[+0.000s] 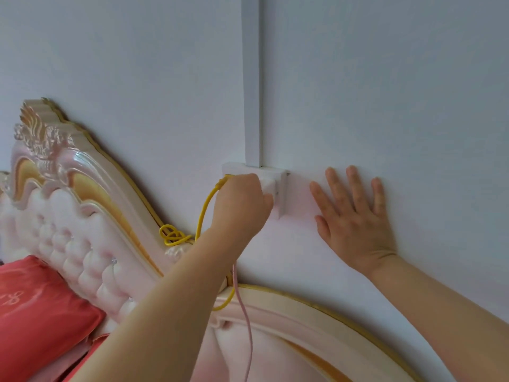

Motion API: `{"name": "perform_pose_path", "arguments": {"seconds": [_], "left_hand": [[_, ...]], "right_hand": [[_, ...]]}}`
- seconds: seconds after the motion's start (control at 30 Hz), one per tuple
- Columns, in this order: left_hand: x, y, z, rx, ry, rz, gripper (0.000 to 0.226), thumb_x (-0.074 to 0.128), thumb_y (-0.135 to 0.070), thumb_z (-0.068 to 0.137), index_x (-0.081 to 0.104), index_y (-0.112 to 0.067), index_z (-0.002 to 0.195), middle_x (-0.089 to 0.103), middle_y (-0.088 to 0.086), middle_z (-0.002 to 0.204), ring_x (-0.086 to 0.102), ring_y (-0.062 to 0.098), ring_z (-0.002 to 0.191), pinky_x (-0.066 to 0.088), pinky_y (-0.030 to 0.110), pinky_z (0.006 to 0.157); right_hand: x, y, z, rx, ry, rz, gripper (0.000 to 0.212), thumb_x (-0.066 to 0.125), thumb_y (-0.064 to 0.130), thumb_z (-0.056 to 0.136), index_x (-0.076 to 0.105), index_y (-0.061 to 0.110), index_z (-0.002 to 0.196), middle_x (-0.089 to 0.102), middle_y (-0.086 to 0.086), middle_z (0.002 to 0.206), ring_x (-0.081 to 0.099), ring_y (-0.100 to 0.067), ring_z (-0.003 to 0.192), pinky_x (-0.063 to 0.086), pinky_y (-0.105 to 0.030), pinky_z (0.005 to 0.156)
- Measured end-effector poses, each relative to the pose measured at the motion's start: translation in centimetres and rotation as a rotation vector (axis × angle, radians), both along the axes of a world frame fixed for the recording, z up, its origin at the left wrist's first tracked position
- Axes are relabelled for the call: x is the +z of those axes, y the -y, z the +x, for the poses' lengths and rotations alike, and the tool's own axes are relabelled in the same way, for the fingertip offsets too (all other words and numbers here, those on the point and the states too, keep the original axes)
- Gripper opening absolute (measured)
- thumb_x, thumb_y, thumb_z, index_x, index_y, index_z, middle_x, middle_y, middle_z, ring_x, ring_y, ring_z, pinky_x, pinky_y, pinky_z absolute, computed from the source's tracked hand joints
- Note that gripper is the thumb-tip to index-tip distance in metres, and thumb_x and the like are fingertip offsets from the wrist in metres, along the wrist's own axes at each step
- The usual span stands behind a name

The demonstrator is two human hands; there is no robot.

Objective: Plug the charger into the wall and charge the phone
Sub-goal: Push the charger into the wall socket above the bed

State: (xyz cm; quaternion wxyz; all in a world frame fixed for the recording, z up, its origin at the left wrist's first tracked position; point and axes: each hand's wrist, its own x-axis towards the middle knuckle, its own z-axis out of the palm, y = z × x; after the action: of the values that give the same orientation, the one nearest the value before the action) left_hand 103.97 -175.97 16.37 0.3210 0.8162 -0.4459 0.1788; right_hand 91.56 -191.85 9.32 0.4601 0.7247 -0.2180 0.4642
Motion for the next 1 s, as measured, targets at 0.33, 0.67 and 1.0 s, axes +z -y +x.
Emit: {"name": "perform_pose_path", "arguments": {"seconds": [0.33,0.67,1.0], "left_hand": [[0.5,-0.3,-2.0,0.090,-0.062,0.128,0.038,0.056,-0.027,0.086,0.047,-0.004,0.115,0.055,0.016,0.117,0.052,0.035,0.107,0.044,0.040,0.077],[-13.8,-4.7,-13.6,-0.270,0.269,0.141,0.039,0.060,-0.016,0.077,0.055,-0.008,0.114,0.054,0.012,0.127,0.047,0.032,0.118,0.038,0.042,0.096],[-32.2,-7.8,-22.3,-0.404,-0.100,0.810,0.028,0.047,-0.017,0.085,0.049,-0.012,0.112,0.052,0.008,0.117,0.048,0.029,0.111,0.038,0.037,0.090]], "right_hand": [[1.4,-5.2,-3.0,-0.018,-0.252,0.496,0.052,0.060,0.022,0.084,0.047,0.017,0.134,0.038,-0.014,0.148,0.028,-0.042,0.136,0.020,-0.065,0.106],[-12.1,-11.5,-13.2,-0.022,-0.369,1.020,0.044,0.041,0.023,0.093,0.038,0.015,0.135,0.033,-0.013,0.148,0.021,-0.033,0.141,0.018,-0.053,0.112],[-26.1,-16.9,-25.0,-0.130,-0.455,1.368,0.035,0.050,0.020,0.087,0.052,0.013,0.121,0.052,-0.010,0.126,0.044,-0.032,0.118,0.031,-0.048,0.101]]}}
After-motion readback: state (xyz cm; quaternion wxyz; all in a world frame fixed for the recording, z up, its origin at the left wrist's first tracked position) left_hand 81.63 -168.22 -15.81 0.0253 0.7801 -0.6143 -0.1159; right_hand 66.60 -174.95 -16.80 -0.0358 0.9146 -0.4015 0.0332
